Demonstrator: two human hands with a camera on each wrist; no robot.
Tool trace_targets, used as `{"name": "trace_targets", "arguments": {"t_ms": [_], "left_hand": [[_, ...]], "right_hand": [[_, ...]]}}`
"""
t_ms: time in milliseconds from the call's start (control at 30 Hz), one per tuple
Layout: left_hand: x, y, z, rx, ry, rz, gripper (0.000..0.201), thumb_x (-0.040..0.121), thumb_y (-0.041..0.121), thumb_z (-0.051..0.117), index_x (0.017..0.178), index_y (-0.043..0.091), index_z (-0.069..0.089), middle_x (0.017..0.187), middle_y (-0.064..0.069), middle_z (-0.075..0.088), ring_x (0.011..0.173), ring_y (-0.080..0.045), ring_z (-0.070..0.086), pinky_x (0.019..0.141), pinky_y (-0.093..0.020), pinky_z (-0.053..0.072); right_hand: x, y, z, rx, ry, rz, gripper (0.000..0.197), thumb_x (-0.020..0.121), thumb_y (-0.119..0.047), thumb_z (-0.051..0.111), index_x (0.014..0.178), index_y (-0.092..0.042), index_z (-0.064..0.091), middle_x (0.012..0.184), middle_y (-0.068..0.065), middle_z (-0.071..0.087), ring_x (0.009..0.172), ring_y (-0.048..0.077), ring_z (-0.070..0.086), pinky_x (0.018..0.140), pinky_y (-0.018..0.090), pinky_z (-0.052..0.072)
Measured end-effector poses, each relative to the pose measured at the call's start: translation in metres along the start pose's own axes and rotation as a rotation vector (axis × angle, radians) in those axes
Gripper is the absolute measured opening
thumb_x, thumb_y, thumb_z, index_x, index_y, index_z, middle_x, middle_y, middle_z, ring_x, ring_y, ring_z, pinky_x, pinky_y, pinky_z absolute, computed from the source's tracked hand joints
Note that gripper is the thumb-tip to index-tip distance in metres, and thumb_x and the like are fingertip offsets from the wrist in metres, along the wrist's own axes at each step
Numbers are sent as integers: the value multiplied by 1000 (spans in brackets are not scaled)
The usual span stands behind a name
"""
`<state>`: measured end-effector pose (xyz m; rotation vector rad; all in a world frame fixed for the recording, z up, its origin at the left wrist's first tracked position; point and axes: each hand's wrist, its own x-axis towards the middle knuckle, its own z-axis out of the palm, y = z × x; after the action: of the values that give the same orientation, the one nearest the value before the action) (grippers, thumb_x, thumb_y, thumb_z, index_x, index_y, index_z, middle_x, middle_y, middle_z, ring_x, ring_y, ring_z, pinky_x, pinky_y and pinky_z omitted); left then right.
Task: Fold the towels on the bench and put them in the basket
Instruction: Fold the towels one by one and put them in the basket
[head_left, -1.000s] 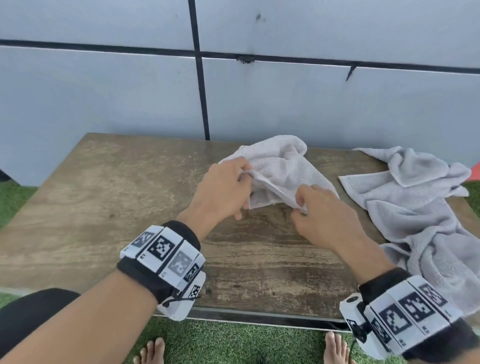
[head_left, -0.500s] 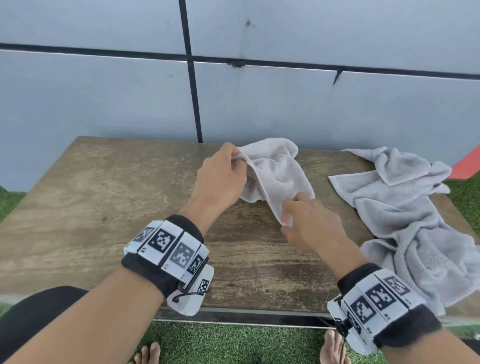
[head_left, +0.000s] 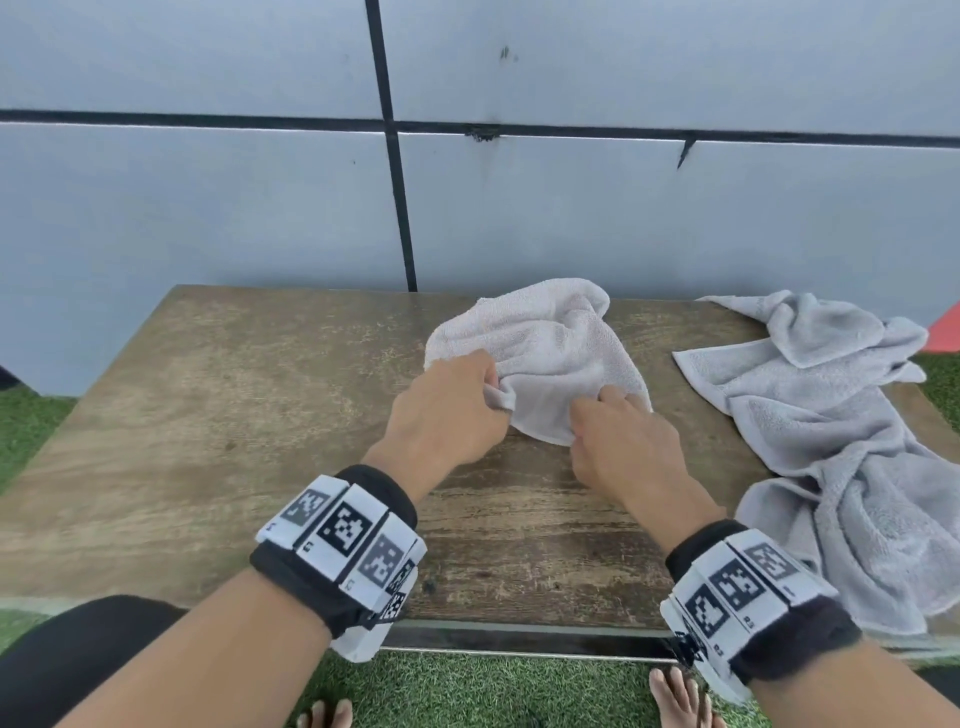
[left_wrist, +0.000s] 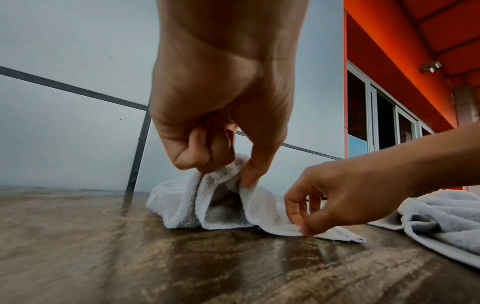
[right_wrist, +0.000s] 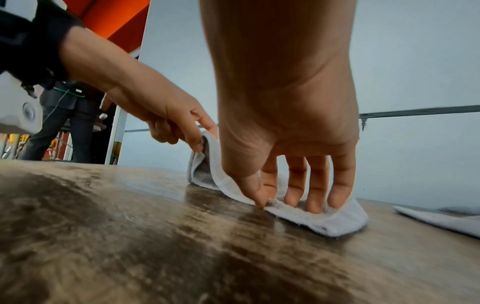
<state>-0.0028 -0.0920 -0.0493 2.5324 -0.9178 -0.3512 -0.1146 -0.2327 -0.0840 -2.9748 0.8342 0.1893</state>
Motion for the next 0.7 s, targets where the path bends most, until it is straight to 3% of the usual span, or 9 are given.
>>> {"name": "trace_targets", "arguments": {"t_ms": [100, 200, 233, 300, 333, 433, 500, 600, 700], "left_hand": [[1, -1, 0, 10, -34, 35, 27, 83, 34, 67, 107, 36, 53, 96, 7, 62, 81, -20, 59, 67, -33, 45], [0, 1, -4, 14, -74, 62, 52, 72, 44, 81, 116, 42, 52, 89, 19, 53, 85, -19, 55, 71, -33, 44], [0, 2, -4, 8, -66, 54, 48, 72, 44, 80, 112, 44, 53, 83, 21, 50, 84, -18, 54, 71, -33, 43], [-1, 7, -5, -13, 15, 67, 16, 79, 35, 67, 90, 39, 56, 73, 17, 54, 78, -20, 56, 67, -32, 44], [0, 10, -5, -42, 58, 77, 5, 81, 31, 59, 79, 33, 55, 69, 13, 57, 73, -20, 58, 64, -31, 44], [3, 13, -8, -253, 147, 103, 26, 80, 25, 53, 54, 24, 45, 45, 11, 50, 48, -12, 46, 51, -26, 32], [5, 15, -11, -415, 212, 86, 40, 85, 23, 55, 49, 20, 37, 37, 11, 40, 40, -9, 31, 48, -25, 27], [4, 16, -18, -699, 257, 49, 47, 95, 35, 57, 57, 8, 50, 45, 10, 45, 45, -10, 39, 50, -27, 36], [5, 13, -22, -838, 268, 20, 60, 97, 49, 54, 84, -9, 61, 64, -16, 59, 58, -18, 53, 54, -30, 41]], "right_hand": [[0, -11, 2, 37, -4, -55, 15, 98, -26, 43, 106, -18, 53, 113, 4, 51, 104, 27, 51, 76, 36, 37], [-3, -21, -9, 356, 136, -140, 14, 101, -30, 38, 92, -20, 41, 92, 0, 57, 81, 24, 55, 65, 36, 40], [-4, -25, -15, 503, 178, -191, 13, 101, -29, 38, 90, -22, 38, 81, -2, 58, 73, 23, 56, 61, 36, 42], [-6, -32, -29, 717, 259, -322, 9, 101, -26, 42, 92, -25, 39, 71, -7, 58, 65, 22, 58, 60, 40, 47], [-7, -33, -34, 779, 298, -372, 7, 101, -24, 45, 94, -25, 42, 73, -7, 60, 67, 21, 59, 62, 42, 49], [-5, -31, -41, 923, 431, -416, 3, 102, -19, 49, 102, -20, 52, 95, -8, 63, 92, 18, 60, 79, 32, 50], [1, -24, -36, 927, 479, -344, 12, 102, -19, 46, 113, -21, 52, 112, -8, 60, 109, 18, 55, 91, 33, 47], [10, -16, -28, 863, 347, -195, 37, 95, -10, 48, 130, -21, 46, 128, 0, 49, 120, 21, 44, 103, 43, 41], [7, -18, -22, 635, 216, -134, 48, 87, -28, 60, 131, -28, 42, 117, 2, 36, 111, 23, 32, 99, 39, 37]]}}
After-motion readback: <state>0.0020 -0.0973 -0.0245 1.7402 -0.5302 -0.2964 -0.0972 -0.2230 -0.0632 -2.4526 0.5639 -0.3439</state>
